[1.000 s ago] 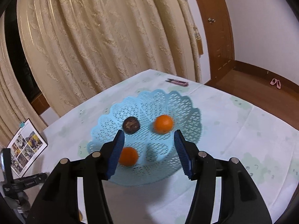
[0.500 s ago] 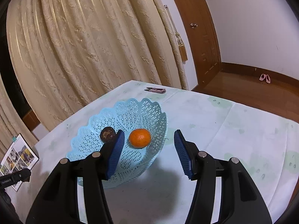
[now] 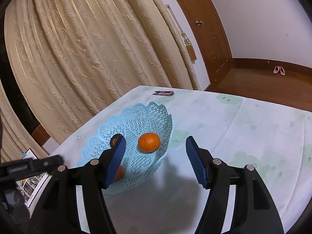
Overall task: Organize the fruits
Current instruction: 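Carry the dark fruit to the blue basket and open the left tool, then move both tools back from the basket to the remaining fruit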
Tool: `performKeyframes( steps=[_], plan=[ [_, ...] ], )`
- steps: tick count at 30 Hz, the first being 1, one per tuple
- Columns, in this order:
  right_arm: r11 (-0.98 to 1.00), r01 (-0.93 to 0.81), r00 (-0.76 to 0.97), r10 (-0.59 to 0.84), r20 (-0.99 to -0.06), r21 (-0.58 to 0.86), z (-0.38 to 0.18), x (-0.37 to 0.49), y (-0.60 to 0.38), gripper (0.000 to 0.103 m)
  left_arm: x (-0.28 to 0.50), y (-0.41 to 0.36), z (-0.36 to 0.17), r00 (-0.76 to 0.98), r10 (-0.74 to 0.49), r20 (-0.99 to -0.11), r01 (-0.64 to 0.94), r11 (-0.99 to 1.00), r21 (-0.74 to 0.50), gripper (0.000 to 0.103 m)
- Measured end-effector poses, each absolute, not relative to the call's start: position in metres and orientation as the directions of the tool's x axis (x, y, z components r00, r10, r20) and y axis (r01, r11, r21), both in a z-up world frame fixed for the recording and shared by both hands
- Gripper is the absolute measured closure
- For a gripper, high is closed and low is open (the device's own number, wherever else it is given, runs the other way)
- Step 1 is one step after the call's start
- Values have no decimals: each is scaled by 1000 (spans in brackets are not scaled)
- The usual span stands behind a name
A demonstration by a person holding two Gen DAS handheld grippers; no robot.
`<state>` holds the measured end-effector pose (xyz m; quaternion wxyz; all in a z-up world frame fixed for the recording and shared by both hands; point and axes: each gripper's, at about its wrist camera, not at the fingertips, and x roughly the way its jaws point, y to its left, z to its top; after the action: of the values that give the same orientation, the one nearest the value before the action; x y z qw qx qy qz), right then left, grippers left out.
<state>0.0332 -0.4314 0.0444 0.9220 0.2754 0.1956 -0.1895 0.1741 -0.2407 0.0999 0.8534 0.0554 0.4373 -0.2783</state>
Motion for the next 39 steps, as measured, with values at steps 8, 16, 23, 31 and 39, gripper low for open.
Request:
performKeyframes(
  steps=[8, 16, 23, 31, 39],
  plan=[
    [766, 461, 853, -243, -462, 448, 44, 32, -433, 36, 185, -285, 85, 409, -429, -805, 562, 814, -149, 61],
    [756, 469, 856, -263, -445, 456, 45, 28, -434, 25, 186, -296, 83, 427, -442, -789, 558, 815, -154, 32],
    [743, 476, 858, -277, -432, 470, 46, 23, -436, 24, 175, -280, 102, 550, -390, -738, 527, 848, -55, 20],
    [752, 472, 861, -283, -422, 459, 47, 21, -432, 24, 163, -255, 119, 643, -334, -689, 477, 879, 19, 18],
    [765, 470, 861, -287, -420, 440, 47, 22, -428, 24, 150, -227, 128, 731, -256, -633, 400, 912, 93, 18]
  ],
)
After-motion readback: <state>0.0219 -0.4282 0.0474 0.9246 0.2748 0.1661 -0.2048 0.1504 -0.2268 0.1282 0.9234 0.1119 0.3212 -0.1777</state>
